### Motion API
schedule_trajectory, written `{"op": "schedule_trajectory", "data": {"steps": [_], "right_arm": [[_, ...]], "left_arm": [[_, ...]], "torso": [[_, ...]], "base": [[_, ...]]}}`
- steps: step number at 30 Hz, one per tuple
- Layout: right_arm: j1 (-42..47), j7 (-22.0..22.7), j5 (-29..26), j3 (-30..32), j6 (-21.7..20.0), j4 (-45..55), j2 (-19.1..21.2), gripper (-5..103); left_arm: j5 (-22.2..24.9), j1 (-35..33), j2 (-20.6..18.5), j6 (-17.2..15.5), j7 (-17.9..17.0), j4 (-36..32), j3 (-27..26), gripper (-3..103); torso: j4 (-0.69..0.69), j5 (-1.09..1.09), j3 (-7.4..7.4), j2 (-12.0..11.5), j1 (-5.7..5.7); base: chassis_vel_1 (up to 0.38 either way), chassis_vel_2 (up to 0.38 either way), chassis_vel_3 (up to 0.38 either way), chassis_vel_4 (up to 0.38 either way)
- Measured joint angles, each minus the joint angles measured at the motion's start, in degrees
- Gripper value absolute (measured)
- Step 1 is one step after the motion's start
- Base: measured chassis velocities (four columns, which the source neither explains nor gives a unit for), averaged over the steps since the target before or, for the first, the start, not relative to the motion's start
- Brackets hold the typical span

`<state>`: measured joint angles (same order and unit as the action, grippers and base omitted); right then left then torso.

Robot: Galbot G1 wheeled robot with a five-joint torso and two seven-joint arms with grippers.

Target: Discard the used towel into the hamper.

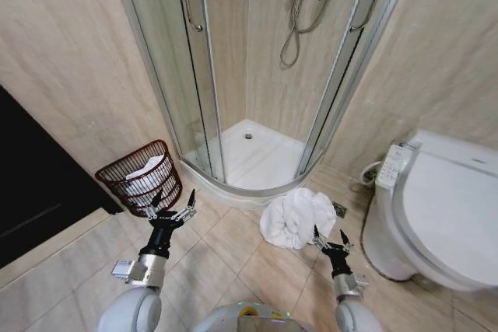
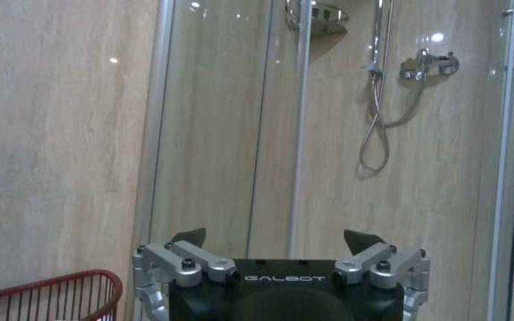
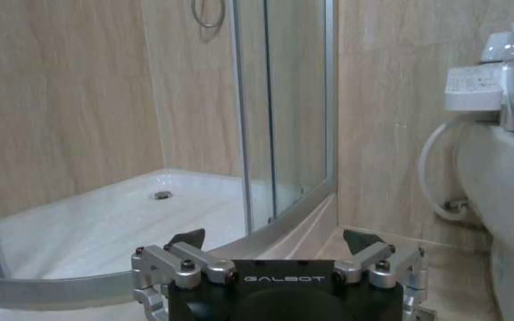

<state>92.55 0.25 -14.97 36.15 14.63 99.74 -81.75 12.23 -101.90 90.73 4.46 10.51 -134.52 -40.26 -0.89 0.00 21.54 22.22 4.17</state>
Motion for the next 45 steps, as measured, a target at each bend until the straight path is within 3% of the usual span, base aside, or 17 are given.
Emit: {"op": "schedule_trajectory", "data": {"steps": [9,18,45], "right_arm": [[-2.05,-0.44,-1.99,-0.07,0.46,-5.0,0.28,100],[-8.25,-4.08,-6.58,0.47,1.44,-18.42,4.82,100],[-8.06,-7.26,-3.72,-0.29,4.85,-20.77,3.05,100]], "left_arm": [[0.0,0.0,0.0,0.0,0.0,0.0,0.0,100],[0.0,0.0,0.0,0.0,0.0,0.0,0.0,100],[0.0,0.0,0.0,0.0,0.0,0.0,0.0,100]], "torso": [[0.0,0.01,0.0,0.0,0.0],[0.0,0.0,0.0,0.0,0.0],[0.0,0.01,-0.01,0.01,-0.02]], "base": [[-0.06,0.058,0.056,-0.061],[-0.031,0.025,0.038,-0.022],[-0.052,0.048,0.047,-0.053]]}}
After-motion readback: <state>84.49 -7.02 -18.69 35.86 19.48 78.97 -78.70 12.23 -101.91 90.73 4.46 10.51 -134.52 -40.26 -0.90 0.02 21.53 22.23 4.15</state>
